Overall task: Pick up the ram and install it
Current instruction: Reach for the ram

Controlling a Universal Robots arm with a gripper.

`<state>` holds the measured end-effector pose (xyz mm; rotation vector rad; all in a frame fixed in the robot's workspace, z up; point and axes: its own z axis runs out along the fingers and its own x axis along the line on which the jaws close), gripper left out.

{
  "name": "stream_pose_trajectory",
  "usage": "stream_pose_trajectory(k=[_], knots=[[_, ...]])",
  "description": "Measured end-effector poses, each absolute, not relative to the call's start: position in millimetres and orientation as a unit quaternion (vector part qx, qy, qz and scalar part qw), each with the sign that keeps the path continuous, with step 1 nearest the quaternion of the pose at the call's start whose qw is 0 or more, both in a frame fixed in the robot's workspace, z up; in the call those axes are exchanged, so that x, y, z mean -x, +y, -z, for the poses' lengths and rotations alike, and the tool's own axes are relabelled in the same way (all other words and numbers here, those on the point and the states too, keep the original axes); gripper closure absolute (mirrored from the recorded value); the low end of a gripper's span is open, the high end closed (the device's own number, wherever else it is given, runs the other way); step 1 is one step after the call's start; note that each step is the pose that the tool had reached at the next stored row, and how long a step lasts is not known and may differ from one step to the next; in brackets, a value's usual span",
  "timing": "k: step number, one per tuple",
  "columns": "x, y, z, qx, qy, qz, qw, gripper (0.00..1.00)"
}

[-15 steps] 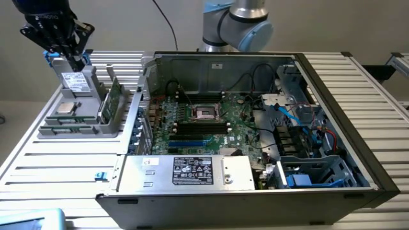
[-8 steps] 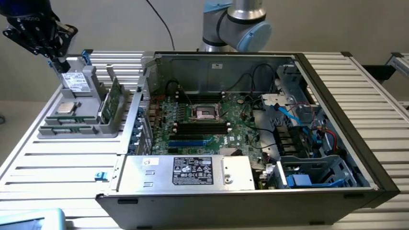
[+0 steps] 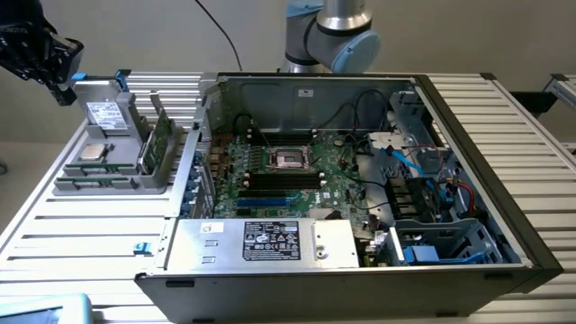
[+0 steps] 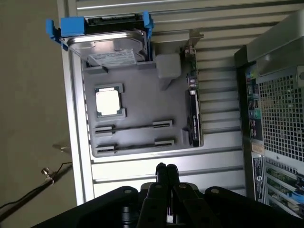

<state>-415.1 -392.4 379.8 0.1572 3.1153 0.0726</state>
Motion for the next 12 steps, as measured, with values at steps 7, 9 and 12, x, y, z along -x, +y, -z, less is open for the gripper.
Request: stream_pose_trajectory(k=[7, 9, 12], knots=[[444, -381, -375, -0.050, 0.998, -0.021, 0.011, 0.89], [445, -378, -375, -0.050, 0.998, -0.020, 0.011, 0.89], [445, -376, -375, -0.050, 0.998, -0.020, 0.011, 0.89]])
